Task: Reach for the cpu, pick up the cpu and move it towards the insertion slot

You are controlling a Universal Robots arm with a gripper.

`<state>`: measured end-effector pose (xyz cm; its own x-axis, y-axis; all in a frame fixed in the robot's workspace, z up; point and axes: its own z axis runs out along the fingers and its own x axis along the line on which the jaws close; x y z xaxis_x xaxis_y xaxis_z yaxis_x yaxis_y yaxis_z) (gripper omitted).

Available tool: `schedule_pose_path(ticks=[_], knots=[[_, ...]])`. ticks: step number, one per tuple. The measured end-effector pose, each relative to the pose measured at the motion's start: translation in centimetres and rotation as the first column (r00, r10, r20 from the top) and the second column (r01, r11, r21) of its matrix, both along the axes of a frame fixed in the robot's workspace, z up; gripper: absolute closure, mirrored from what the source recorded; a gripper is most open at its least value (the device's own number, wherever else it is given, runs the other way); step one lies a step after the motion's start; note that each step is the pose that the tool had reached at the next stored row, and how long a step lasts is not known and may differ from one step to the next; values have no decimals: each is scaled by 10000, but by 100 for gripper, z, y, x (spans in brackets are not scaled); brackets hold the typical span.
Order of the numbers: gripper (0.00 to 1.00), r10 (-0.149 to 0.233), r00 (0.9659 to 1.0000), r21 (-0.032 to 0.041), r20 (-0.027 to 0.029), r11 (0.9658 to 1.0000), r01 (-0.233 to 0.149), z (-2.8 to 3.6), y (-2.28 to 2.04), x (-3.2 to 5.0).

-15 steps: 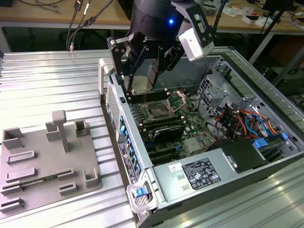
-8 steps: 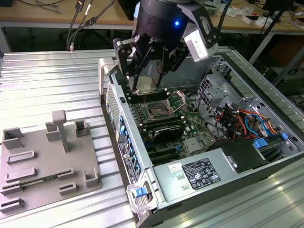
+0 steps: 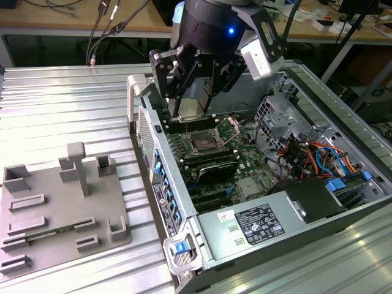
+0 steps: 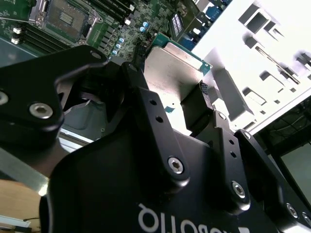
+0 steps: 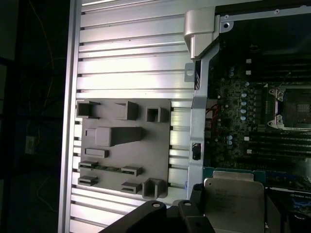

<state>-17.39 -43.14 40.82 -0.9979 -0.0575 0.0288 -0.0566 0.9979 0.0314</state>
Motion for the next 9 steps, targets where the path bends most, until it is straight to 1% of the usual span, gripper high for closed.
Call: schedule_pose_path(ticks=[9], knots=[[45,1,10000,0,0,10000,-1,-1,0,15]])
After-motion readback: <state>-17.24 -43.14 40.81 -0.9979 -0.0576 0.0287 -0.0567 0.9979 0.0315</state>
